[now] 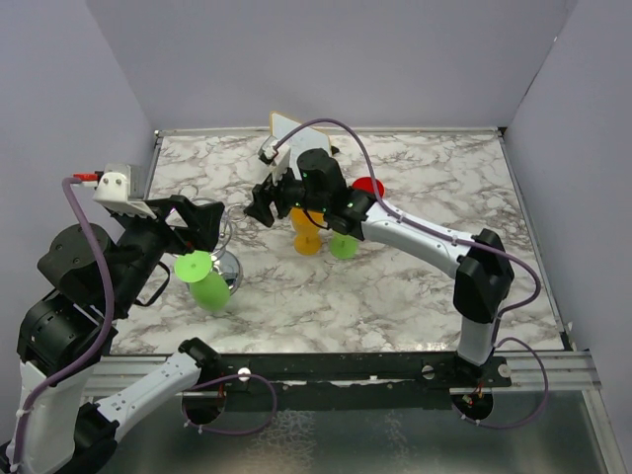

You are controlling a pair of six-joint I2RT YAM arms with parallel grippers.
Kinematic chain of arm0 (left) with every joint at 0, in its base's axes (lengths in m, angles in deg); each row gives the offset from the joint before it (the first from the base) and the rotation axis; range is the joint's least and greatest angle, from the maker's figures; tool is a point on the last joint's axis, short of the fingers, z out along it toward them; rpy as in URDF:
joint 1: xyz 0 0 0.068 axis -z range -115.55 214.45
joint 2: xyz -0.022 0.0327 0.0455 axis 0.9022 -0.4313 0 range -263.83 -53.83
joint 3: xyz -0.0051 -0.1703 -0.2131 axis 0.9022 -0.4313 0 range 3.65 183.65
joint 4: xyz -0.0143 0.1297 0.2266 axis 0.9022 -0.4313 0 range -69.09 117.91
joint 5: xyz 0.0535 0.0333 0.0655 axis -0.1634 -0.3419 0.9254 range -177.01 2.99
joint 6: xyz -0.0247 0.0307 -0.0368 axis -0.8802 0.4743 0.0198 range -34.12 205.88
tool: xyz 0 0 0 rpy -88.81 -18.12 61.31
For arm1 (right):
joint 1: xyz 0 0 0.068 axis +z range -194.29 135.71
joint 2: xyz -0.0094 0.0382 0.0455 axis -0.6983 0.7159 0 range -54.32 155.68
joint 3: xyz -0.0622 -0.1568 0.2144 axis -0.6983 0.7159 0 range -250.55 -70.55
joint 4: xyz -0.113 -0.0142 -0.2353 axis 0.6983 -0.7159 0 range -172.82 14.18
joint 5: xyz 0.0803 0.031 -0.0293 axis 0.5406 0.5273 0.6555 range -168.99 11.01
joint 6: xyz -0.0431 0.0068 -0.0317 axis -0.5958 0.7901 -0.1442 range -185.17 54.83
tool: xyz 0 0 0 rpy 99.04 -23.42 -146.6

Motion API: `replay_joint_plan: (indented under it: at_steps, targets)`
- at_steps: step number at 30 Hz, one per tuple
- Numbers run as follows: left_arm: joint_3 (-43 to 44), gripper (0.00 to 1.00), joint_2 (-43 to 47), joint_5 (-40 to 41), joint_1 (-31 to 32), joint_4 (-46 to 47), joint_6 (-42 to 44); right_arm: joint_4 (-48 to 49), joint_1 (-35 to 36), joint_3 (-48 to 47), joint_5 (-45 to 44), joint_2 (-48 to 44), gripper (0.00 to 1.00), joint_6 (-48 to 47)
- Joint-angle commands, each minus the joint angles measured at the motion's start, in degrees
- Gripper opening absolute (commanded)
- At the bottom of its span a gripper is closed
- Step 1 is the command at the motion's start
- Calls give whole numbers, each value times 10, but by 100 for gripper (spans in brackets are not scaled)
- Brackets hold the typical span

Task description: Take the wine glass off the wine glass rack

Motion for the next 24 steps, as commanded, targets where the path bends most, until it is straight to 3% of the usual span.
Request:
replay_joint_plan:
  at_steps: [1, 9, 15, 20, 24]
  targets:
    - [-6, 98, 6, -13, 2, 3, -4, -61, -4, -17, -9, -52, 71, 47]
    - [3, 98, 3, -12, 2, 5, -4, -115, -3, 29, 3, -131, 85, 78]
    - [19, 98, 4, -10, 2, 11, -4, -37, 19, 139, 25, -211, 86, 68]
    - [24, 98, 6, -15, 2, 17, -9, 77, 83, 237, 19, -265, 87, -18]
    - [22, 98, 8, -17, 2, 17, -11, 168, 158, 287, 11, -270, 86, -144]
